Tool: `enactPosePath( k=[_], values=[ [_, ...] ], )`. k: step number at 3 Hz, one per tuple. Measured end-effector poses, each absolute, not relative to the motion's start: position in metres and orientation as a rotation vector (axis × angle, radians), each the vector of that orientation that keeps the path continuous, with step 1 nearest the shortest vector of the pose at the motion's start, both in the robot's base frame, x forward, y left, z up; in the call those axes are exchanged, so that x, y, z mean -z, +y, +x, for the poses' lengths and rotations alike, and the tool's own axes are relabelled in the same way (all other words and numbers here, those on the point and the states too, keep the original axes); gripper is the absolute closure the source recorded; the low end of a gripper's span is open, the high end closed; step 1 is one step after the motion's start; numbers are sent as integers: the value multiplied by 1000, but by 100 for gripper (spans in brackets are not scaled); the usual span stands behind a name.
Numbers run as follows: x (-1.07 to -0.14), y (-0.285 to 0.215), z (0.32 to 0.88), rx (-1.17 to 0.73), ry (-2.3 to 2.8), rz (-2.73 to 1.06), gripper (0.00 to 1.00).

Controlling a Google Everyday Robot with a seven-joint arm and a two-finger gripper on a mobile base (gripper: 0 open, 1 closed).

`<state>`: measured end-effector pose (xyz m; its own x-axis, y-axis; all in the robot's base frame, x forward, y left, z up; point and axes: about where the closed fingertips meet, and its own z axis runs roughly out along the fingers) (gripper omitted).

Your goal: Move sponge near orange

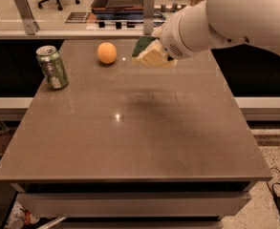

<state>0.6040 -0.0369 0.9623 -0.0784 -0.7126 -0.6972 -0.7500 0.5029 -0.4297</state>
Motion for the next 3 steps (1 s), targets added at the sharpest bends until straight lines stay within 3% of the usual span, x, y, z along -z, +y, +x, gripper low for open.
enactPosePath(
  k=[3],
  values=[
    [-924,-5,682,-67,1740,-1215,100]
  ],
)
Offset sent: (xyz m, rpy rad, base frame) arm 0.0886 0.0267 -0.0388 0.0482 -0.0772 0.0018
